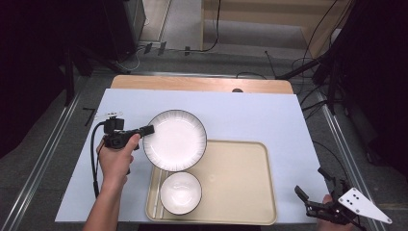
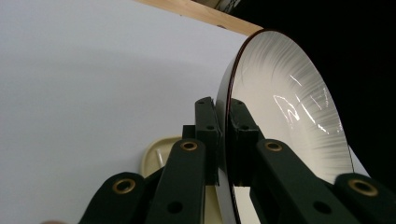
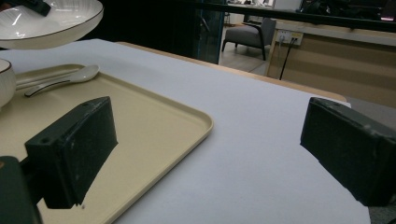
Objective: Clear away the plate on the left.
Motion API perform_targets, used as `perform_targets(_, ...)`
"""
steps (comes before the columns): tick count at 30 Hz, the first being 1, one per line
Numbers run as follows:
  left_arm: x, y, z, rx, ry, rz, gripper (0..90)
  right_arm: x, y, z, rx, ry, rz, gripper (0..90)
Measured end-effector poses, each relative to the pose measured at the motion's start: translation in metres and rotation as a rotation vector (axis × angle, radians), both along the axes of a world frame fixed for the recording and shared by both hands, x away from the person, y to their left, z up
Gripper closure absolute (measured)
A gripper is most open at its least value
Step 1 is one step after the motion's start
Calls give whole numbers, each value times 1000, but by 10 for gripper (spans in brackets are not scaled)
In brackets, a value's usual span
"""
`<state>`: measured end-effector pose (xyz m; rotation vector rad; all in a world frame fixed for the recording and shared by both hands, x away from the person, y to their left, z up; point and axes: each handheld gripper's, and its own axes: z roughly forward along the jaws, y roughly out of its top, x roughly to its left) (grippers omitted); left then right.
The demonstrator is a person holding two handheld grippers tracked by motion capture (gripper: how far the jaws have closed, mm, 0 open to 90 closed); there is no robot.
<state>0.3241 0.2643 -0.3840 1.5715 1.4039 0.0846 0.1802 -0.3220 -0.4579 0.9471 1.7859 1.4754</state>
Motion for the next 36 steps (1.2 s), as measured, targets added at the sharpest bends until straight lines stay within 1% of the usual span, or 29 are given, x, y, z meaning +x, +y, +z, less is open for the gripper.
perform_targets(1,1,-3,-1,-5,1,-4,860,0,0,0,2,0,-1,37)
perform_targets(6,5,-18,-3,0,4,-24,859,0,0,0,5,1,0,37)
perform_targets(8,8,-24,-5,0,11,-36,859,0,-1,0,6,0,-1,37)
perform_targets(9,10,-27,-6,0,17,-53,859,0,-1,0,6,1,0,37)
perform_targets(11,13,-33,-7,3,21,-63,860,-1,-1,0,7,1,-1,37)
perform_targets(13,15,-41,-8,9,24,-74,859,-1,-2,0,7,-1,-2,37)
perform_targets(14,16,-43,-8,19,23,-82,859,-1,-2,0,7,-5,-3,37)
perform_targets(17,19,-52,-11,14,32,-100,859,-1,-2,0,9,-2,-4,37)
perform_targets(24,25,-70,-18,9,57,-140,858,-1,-3,0,9,-2,-2,37)
perform_targets(27,30,-78,-22,3,70,-169,859,-1,-3,0,9,-3,-3,37)
perform_targets(28,32,-81,-24,8,78,-180,859,-1,-3,0,10,-4,-5,37)
perform_targets(33,38,-94,-29,35,93,-213,858,-1,-4,0,14,-3,-4,37)
perform_targets(36,41,-100,-36,23,113,-232,858,-2,-4,0,17,1,-7,37)
